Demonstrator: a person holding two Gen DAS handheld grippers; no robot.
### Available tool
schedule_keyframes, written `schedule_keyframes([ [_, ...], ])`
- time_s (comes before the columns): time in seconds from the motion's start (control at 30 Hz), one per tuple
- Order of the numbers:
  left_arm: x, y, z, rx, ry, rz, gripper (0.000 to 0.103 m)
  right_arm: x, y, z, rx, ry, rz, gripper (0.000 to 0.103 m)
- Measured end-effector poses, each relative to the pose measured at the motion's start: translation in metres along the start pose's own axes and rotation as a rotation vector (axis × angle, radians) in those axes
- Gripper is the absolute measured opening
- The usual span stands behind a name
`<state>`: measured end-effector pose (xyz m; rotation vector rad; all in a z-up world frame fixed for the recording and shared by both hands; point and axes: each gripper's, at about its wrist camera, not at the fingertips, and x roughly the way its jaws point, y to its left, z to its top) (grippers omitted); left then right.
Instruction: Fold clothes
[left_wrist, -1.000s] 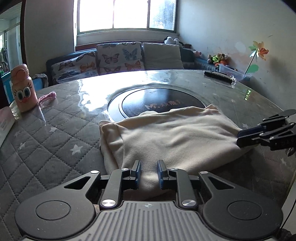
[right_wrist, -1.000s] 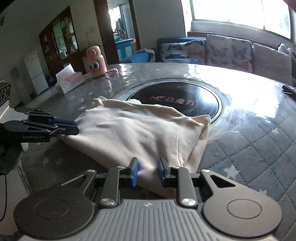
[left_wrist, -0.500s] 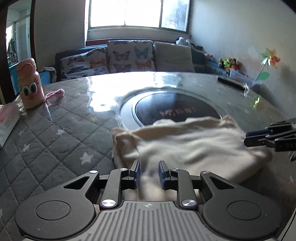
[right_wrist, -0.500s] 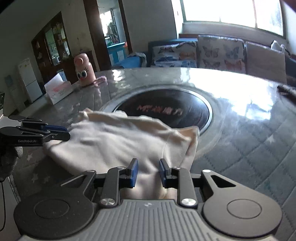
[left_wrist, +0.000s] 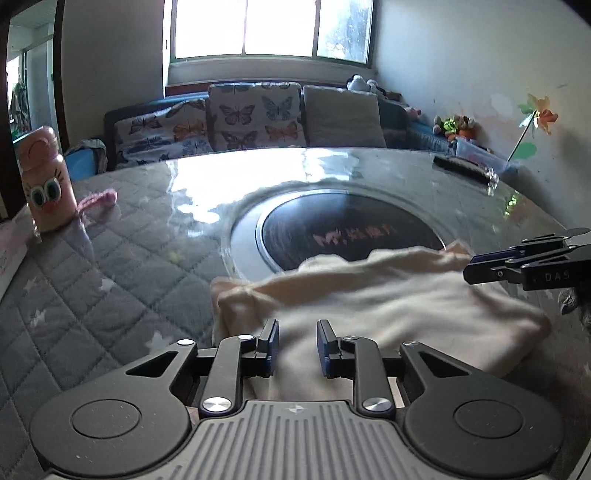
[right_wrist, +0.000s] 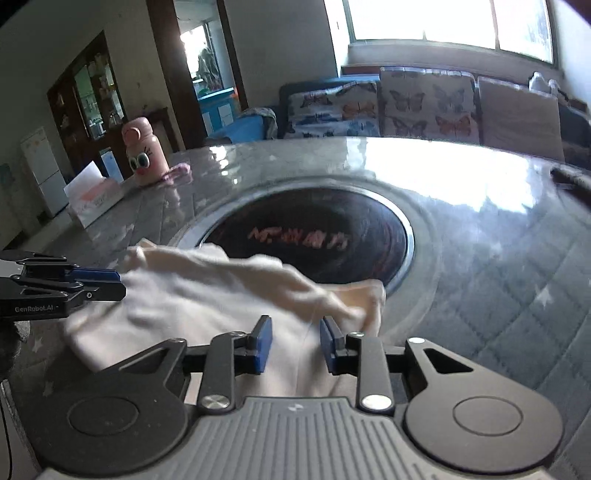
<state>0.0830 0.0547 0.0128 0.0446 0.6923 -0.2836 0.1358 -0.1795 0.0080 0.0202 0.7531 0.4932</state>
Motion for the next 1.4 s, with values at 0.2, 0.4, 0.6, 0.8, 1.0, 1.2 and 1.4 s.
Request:
schedule_keyframes([
  [0.2,0.017,0.011,0.003,-0.018,0.02,0.041,0.025,0.002,0.01,0.006,-0.028,-0.014,0.015,0.027],
  [0.4,0.004,0.025,0.001,-0.075,0.006,0.059,0.031,-0.001,0.023,0.005,-0.064,-0.02,0.024,0.028],
  [0.6,-0.015,0.035,-0.01,-0.135,-0.007,0.098,0.055,-0.003,0.036,0.004,-0.099,-0.026,0.034,0.04],
  [0.8,-0.035,0.046,-0.018,-0.199,-0.032,0.154,0.091,-0.005,0.085,-0.003,-0.231,-0.018,0.126,0.052],
  [1.0,-0.048,0.056,-0.026,-0.255,-0.039,0.183,0.103,0.004,0.135,-0.014,-0.378,-0.007,0.184,0.053],
  [1.2,-0.049,0.064,-0.035,-0.311,-0.011,0.204,0.103,0.016,0.165,-0.014,-0.43,-0.022,0.196,0.053],
  [1.4,-0.048,0.064,-0.038,-0.322,0.009,0.233,0.103,0.035,0.175,-0.021,-0.442,0.019,0.183,0.053],
])
